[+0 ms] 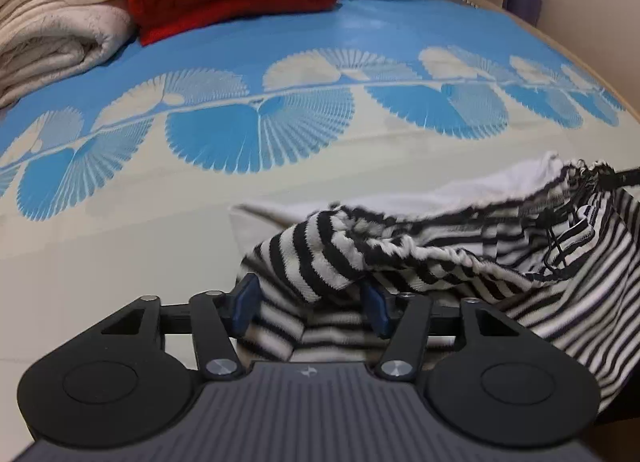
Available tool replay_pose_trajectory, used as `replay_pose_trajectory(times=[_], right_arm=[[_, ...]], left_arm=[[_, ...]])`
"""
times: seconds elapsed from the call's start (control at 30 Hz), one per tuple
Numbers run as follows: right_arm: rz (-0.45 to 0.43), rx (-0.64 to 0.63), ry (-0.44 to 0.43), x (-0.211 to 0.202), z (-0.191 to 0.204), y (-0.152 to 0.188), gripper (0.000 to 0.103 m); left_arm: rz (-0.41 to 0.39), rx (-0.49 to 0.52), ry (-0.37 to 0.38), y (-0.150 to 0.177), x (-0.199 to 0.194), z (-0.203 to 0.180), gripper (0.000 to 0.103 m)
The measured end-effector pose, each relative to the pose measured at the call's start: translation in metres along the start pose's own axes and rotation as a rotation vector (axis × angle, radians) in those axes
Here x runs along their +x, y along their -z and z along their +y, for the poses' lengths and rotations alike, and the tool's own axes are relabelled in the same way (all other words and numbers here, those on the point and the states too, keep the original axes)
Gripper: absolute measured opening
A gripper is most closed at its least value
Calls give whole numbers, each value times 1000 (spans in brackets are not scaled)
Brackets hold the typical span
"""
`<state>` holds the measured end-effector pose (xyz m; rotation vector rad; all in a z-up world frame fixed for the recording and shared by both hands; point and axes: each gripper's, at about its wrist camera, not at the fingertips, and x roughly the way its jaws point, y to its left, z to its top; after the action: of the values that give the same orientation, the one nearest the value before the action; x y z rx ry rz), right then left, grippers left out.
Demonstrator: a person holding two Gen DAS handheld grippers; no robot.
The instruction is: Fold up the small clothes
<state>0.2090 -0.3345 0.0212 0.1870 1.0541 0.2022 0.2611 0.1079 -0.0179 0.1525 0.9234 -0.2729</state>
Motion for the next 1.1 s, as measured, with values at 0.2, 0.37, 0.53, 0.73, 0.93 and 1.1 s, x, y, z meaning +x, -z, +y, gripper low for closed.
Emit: replay_pose_trajectory(times=[0.2, 0.37, 0.53, 0.73, 0.93, 1.1], right_arm=[[-161, 204, -51, -7, -20, -31, 11], [-283, 377, -76, -5, -33, -50, 11], [-227, 357, 35, 19, -23, -59, 37], [-246, 249, 44, 1, -32, -55, 52], [-82, 116, 9, 18, -29, -47, 53], [-30, -16, 139, 41, -4, -44, 52]], left_arm=[[-58, -8, -18, -26, 12, -1, 4], [-189, -256, -118, -53, 4, 23, 4], [46, -256, -84, -56, 41, 17, 20], [-38, -312, -41, -50, 25, 36, 35], [-49, -265, -7, -47, 22, 33, 52], [-43, -210, -60, -50, 35, 20, 50]])
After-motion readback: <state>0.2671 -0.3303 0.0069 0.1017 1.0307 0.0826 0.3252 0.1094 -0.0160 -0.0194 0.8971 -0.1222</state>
